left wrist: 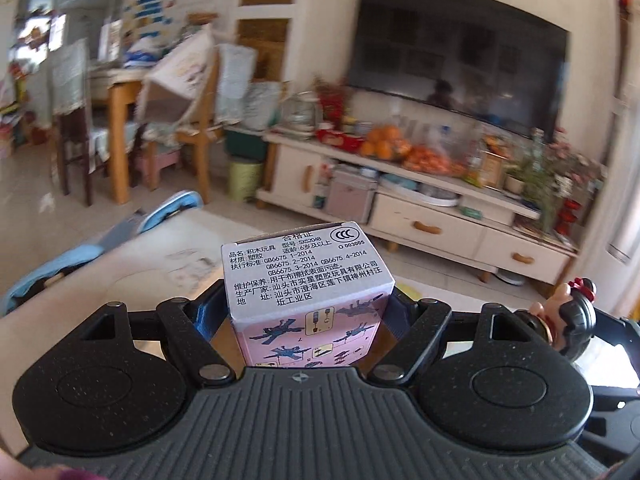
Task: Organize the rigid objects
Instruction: 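Carry the toy box and doll into the cardboard box and open both grippers, then withdraw both tools from the cardboard box back over the pile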
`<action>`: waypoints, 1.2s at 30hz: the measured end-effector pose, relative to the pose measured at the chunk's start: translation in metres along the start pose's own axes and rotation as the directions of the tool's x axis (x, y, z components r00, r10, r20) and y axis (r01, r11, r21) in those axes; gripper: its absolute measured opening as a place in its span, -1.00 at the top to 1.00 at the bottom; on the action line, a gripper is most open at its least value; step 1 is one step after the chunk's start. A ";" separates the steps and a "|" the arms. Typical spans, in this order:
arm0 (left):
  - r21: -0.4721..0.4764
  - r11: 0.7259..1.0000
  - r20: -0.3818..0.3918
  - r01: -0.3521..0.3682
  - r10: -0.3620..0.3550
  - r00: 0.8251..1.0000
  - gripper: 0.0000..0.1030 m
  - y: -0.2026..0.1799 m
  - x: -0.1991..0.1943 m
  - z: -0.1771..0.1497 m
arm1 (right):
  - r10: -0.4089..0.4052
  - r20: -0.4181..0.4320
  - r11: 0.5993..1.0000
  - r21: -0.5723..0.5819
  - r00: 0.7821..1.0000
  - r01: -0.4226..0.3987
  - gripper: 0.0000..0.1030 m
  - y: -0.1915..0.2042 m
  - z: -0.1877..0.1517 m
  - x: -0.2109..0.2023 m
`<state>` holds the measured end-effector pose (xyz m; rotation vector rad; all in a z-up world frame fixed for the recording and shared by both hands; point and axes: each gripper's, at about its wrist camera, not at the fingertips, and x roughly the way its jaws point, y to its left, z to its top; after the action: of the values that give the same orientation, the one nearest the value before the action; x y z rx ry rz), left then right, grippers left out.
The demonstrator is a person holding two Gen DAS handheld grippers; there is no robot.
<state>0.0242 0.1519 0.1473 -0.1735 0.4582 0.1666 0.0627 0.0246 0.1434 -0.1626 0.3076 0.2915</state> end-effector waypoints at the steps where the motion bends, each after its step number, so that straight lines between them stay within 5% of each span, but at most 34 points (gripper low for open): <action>1: -0.017 1.000 -0.009 -0.015 0.015 1.000 -0.90 0.004 0.003 0.003 | 0.017 -0.005 1.000 -0.005 1.000 -0.017 -0.64 0.005 0.003 0.007; 21: -0.095 0.992 -0.140 -0.085 0.072 0.988 -0.91 0.012 0.022 0.002 | 0.131 -0.111 0.985 -0.095 0.985 -0.142 -0.64 0.054 0.005 0.079; 36: -0.104 0.990 -0.150 -0.095 0.079 0.986 -0.99 0.009 0.019 0.003 | 0.091 -0.048 0.986 -0.135 0.995 -0.097 -0.77 0.055 -0.003 0.049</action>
<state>0.0404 0.1631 0.1401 -0.2756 0.6027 0.2668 0.0901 0.0882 0.1187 -0.2901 0.3369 0.4036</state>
